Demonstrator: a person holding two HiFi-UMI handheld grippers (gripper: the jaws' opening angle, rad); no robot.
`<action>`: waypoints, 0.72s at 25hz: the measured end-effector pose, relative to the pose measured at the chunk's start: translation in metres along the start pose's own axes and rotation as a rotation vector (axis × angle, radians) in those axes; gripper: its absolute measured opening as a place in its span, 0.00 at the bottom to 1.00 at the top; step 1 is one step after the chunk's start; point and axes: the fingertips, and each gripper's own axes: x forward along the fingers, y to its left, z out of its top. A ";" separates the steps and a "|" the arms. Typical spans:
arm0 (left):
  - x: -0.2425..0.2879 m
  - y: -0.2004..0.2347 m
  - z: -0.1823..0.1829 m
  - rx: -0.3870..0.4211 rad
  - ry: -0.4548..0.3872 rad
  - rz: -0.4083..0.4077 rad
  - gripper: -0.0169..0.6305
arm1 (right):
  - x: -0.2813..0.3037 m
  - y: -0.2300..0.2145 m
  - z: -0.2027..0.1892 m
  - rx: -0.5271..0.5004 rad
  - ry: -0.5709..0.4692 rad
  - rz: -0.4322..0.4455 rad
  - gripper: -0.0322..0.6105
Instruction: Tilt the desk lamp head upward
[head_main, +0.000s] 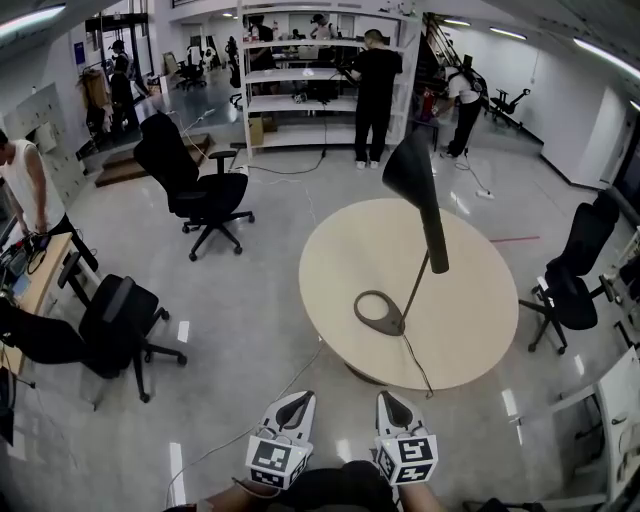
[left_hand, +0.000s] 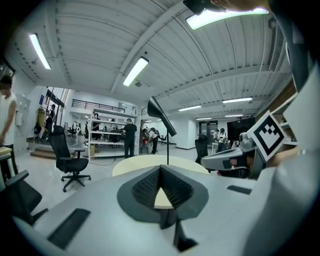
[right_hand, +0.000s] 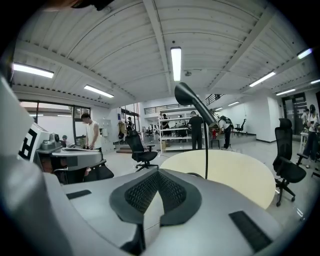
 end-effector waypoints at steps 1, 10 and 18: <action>-0.003 -0.006 0.001 -0.001 -0.004 0.014 0.10 | -0.005 -0.003 0.000 -0.009 -0.002 0.008 0.07; -0.012 -0.072 -0.006 -0.044 -0.015 0.134 0.10 | -0.053 -0.034 -0.004 -0.080 -0.006 0.105 0.07; -0.017 -0.125 -0.031 -0.034 0.006 0.162 0.10 | -0.088 -0.053 -0.030 -0.077 -0.035 0.139 0.07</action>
